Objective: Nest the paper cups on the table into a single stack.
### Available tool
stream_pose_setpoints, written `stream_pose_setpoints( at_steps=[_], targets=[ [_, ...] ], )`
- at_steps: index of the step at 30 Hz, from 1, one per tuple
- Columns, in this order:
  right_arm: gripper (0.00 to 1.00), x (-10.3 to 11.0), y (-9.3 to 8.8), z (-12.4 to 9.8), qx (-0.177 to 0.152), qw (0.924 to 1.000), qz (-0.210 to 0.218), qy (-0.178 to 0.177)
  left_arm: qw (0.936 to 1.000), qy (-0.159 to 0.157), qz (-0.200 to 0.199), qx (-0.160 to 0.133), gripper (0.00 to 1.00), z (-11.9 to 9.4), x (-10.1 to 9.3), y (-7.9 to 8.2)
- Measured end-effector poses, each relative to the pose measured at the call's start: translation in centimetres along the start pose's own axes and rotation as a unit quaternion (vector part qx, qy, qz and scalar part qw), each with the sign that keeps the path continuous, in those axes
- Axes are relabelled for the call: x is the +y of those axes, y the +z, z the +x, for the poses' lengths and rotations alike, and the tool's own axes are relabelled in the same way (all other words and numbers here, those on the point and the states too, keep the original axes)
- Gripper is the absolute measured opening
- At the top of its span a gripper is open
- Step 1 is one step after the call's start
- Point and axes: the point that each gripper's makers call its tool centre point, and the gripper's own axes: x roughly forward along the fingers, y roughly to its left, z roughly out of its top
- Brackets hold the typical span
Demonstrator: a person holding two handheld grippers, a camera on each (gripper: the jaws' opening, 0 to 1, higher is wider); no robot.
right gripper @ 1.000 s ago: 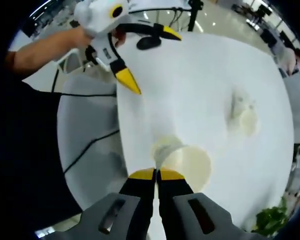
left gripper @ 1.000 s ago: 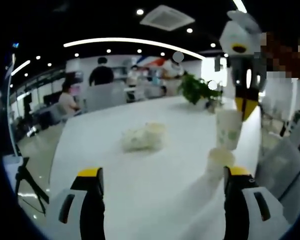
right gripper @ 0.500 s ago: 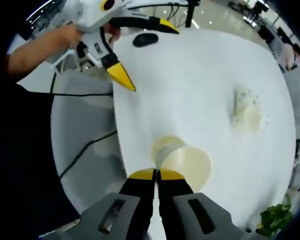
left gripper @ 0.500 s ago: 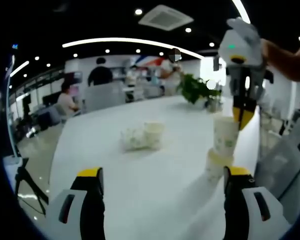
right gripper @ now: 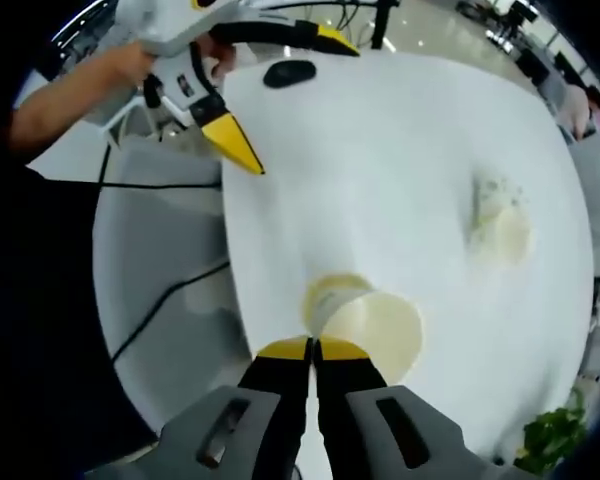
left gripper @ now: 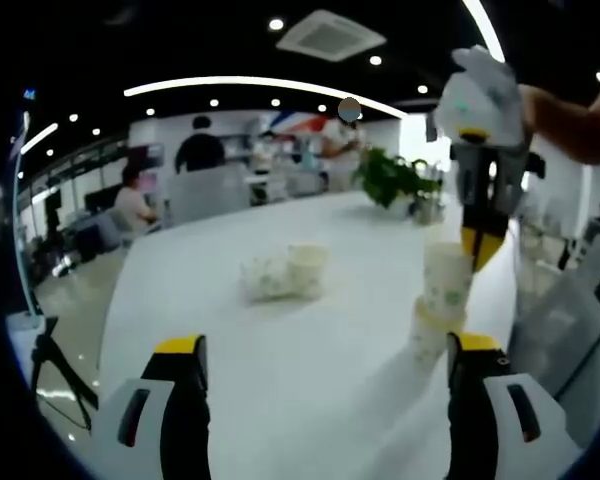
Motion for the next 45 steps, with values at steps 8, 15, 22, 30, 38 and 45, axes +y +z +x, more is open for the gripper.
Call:
stream_pose_setpoints(
  at_steps=[8, 15, 22, 30, 38, 45],
  targets=[
    [0.00, -0.1, 0.2, 0.8, -0.006, 0.9999, 0.010, 0.004, 1.0000, 0.004, 0.000, 0.002, 0.98, -0.2, 0.4, -0.2],
    [0.00, -0.3, 0.4, 1.9, -0.006, 0.9998, 0.017, 0.006, 1.0000, 0.003, 0.001, 0.004, 0.98, -0.3, 0.5, -0.4],
    [0.00, -0.2, 0.6, 3.0, -0.003, 0.9999, 0.015, 0.008, 1.0000, 0.007, 0.001, 0.005, 0.98, -0.5, 0.9, -0.5],
    [0.00, -0.6, 0.1, 4.5, 0.003, 0.9999, 0.014, -0.005, 0.9999, 0.009, 0.000, 0.007, 0.98, -0.5, 1.0, -0.8],
    [0.00, -0.7, -0.2, 5.4, 0.002, 0.9998, 0.018, -0.011, 0.9999, 0.007, 0.001, 0.009, 0.98, -0.2, 0.8, -0.8],
    [0.00, -0.7, -0.2, 5.5, -0.004, 0.9998, 0.009, -0.019, 0.9999, 0.007, 0.002, 0.010, 0.98, -0.1, 0.7, -0.9]
  ],
)
